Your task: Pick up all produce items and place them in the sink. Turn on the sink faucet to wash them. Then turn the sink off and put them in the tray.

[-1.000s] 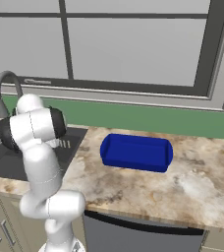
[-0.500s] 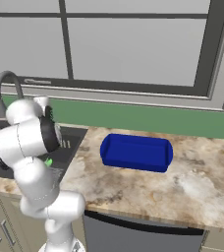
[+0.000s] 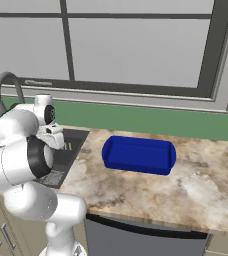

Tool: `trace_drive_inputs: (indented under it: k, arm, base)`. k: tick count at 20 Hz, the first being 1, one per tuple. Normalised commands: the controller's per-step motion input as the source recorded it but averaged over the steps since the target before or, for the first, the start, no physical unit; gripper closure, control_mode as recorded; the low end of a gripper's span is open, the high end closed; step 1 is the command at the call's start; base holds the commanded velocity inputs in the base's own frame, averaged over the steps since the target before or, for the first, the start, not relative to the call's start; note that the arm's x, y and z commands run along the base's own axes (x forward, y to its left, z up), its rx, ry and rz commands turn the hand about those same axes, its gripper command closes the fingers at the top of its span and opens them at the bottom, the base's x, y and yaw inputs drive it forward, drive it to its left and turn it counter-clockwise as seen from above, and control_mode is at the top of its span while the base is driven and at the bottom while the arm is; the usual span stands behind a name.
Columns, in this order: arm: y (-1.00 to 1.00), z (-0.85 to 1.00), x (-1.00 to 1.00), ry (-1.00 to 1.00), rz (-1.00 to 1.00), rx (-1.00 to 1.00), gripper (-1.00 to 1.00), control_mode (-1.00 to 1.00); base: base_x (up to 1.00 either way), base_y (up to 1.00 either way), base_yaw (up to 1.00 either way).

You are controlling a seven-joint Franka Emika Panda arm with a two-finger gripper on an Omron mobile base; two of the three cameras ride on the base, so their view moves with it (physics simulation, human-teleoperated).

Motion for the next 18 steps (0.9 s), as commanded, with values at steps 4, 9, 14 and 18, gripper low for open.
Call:
trace_drive_inputs:
  k: [4,9,14,18]
  arm:
    - [-0.34,0.32,-0.33,0.0,-0.1,0.0,1.0,-1.0]
    - [-0.52,0.5,-0.14,0.0,-0.12,0.0,1.0,-1.0]
    - [-0.52,0.34,-0.18,0.0,-0.12,0.0,1.0,-1.0]
    - [-0.58,0.27,-0.14,0.0,-0.13,0.01,1.0,-1.0]
  base:
    - [0.0,0.0,0.0]
    - [0.0,0.0,0.0]
    - [0.0,0.0,0.0]
    - [0.0,0.0,0.0]
